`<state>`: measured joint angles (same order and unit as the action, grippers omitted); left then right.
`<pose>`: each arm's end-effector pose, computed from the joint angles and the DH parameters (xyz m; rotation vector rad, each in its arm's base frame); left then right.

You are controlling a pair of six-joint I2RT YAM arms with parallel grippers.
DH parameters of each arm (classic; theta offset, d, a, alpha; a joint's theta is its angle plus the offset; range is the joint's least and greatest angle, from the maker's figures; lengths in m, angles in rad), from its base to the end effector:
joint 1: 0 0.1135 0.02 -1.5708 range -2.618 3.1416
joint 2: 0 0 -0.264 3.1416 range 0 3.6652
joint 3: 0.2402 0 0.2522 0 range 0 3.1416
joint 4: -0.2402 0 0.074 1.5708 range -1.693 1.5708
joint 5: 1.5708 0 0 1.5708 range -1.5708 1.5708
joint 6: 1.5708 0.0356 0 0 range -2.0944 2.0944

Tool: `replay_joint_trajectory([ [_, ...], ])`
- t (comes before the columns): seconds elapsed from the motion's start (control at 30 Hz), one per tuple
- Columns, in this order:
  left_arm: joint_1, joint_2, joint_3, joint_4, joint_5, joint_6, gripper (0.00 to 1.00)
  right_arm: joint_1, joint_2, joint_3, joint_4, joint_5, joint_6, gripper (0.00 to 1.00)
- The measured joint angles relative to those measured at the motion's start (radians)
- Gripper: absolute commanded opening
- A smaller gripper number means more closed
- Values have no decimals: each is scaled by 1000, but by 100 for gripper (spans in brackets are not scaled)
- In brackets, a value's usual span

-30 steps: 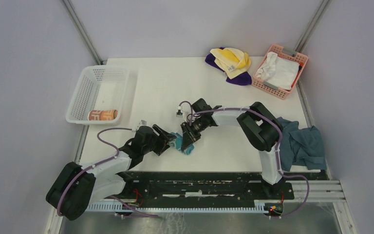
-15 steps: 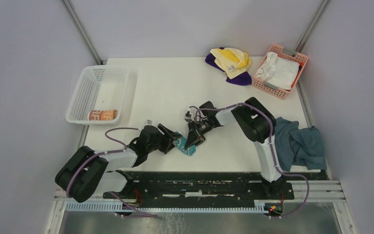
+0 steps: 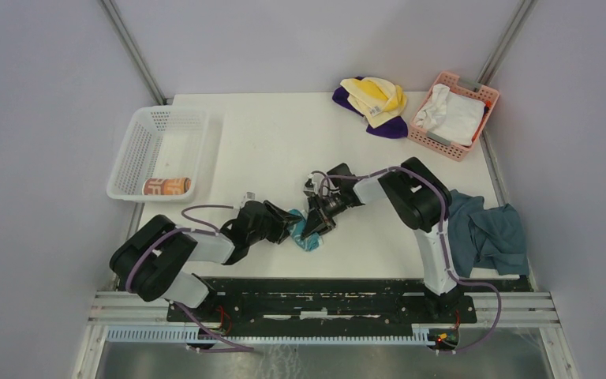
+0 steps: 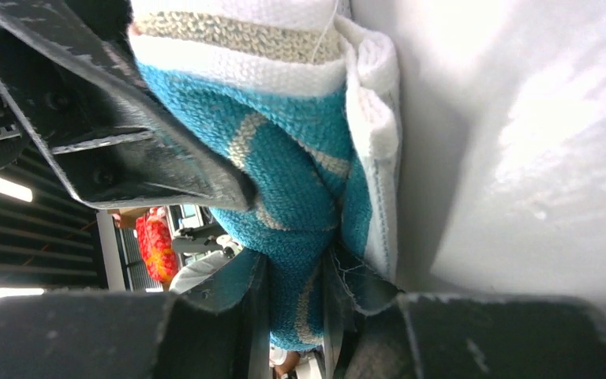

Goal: Roll the towels
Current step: Roll the towel at the center of the board, then pick up the towel at the center of the board.

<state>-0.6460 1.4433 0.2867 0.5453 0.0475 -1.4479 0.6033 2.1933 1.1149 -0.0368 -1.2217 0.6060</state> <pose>0.1824 -0.1396 0.1124 -0.9331 2.2791 -1.1387 0.2944 0.2434 0.0631 0.3659 -2.2736 -1.6089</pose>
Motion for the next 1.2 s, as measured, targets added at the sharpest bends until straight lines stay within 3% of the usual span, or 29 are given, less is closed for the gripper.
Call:
replay_joint_trajectory([
  [0.13, -5, 55, 13, 41, -4, -24, 32, -6, -28, -3, -40, 48, -2, 30],
  [0.3, -14, 75, 30, 47, -16, -27, 24, -3, -106, -22, -94, 159, -39, 47],
  [0.6, -10, 59, 107, -89, -38, -24, 17, 16, -375, -64, -235, 462, -206, 56],
  [0.93, 163, -1, 190, -268, -45, 43, 16, 12, -797, -139, -332, 824, -354, 78],
  [1.2, 378, -58, 338, -404, -34, 119, 16, 10, -902, -194, -343, 1027, -387, 89],
])
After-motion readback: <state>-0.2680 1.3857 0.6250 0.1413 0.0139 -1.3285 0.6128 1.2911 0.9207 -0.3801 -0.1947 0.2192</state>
